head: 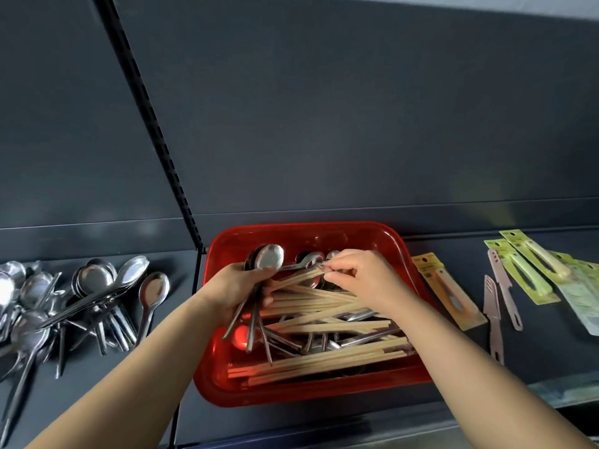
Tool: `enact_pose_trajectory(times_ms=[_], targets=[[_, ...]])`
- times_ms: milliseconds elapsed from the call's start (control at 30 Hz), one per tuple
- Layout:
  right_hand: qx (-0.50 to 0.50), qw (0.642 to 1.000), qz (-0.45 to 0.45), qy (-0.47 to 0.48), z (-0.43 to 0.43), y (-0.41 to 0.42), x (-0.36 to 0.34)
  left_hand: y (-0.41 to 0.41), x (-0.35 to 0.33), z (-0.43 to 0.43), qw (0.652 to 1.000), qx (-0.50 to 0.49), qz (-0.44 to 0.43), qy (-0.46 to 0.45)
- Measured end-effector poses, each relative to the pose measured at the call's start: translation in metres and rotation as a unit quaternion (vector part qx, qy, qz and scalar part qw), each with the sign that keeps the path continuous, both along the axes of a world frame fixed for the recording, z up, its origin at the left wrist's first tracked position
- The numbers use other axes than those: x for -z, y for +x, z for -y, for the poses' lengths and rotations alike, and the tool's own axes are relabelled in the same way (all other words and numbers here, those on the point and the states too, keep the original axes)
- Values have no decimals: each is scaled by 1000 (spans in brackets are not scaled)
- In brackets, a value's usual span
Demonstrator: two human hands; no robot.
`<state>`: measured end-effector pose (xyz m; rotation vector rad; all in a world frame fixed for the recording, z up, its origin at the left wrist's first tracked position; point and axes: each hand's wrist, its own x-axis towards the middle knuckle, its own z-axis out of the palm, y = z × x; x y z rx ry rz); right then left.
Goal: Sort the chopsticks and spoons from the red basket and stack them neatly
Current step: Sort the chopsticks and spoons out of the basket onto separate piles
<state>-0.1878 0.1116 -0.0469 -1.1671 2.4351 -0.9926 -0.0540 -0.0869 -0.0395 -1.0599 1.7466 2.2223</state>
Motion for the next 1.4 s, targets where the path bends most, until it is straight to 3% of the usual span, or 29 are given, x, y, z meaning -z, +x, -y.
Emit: enact_pose_trajectory(times_ms=[167, 367, 600, 900, 1067, 1267, 1400], targets=[[36, 993, 27, -112, -4, 4, -22, -3, -1, -9, 1000, 1, -16, 24], [56, 950, 121, -282, -1, 10, -63, -2, -28, -7, 993, -65, -94, 37], [-6, 933, 174, -314, 62, 47, -65, 48, -49, 23, 962, -233, -143, -15], [-111, 949, 170, -241, 172, 145, -30, 165, -31, 122, 928, -323, -37, -181], [-96, 974, 78, -190, 227, 186, 4, 197, -8, 188, 906, -240, 76, -341], [-74, 985, 2, -156, 258, 208, 28, 197, 11, 231, 899, -164, 85, -398], [-66, 996, -31, -60, 260, 223, 36, 196, 20, 247, 896, -112, 113, -415]])
